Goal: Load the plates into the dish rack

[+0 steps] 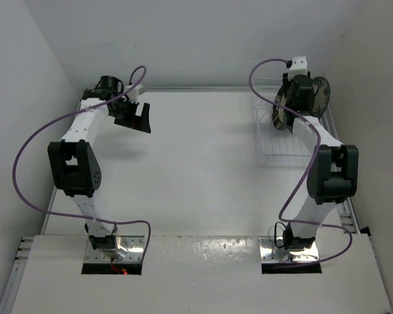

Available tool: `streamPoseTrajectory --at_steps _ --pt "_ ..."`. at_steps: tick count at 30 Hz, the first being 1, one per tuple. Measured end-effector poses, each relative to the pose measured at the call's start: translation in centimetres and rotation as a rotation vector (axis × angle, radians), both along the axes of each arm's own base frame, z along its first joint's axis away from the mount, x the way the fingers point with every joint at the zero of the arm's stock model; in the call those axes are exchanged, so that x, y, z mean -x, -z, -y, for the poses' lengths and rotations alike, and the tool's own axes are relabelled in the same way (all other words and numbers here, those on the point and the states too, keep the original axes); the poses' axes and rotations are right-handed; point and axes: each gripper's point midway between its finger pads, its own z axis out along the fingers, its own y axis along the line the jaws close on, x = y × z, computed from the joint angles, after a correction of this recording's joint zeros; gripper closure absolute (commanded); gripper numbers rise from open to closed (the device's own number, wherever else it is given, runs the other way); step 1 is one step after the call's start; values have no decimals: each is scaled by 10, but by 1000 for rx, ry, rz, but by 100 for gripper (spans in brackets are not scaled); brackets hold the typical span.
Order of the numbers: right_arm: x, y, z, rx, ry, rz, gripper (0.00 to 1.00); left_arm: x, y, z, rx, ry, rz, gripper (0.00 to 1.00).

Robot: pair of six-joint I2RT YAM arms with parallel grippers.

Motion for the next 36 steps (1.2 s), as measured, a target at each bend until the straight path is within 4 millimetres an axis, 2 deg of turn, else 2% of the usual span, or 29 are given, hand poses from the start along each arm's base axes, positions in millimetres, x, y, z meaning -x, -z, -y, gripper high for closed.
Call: streamPoseTrajectory --at_steps 2,3,7,9,12,13,17,18,20,22,24,27,30,32,36 --pt "-2 -5 -1 -7 0 13 47 0 0 0 1 0 0 0" --pt "-3 -8 -1 -10 0 21 40 0 0 0 1 0 0 0" --pt "0 -19 -2 -23 -5 39 27 0 0 0 1 0 1 0" --pt "6 -32 -3 -26 -11 52 17 0 0 0 1 0 1 0" --pt "24 -64 -8 -64 -25 91 6 0 -2 0 1 0 6 0" --pt "33 -75 -10 -85 -31 102 0 0 -4 0 1 0 10 0" --pt "91 -126 -23 -185 -91 157 0 3 -9 2 0 5 24 0" --pt "111 -136 -28 -213 -115 166 0 5 -11 3 0 7 25 0" --pt "145 -140 -39 -276 -157 160 0 8 -13 4 -1 11 31 0" --pt "179 -121 -51 -368 -185 113 0 12 -14 7 -3 18 35 0" --pt "209 -84 -62 -482 -178 31 0 16 -15 11 -8 28 41 0" --pt "254 -11 -74 -668 -93 -124 0 27 -13 20 -18 50 37 0" --pt "302 55 -76 -793 56 -282 0 41 -5 28 -29 75 17 0" --pt "332 81 -76 -840 142 -347 0 52 3 31 -36 86 -8 0" --pt "368 94 -77 -901 212 -347 0 74 23 31 -63 96 -57 0"
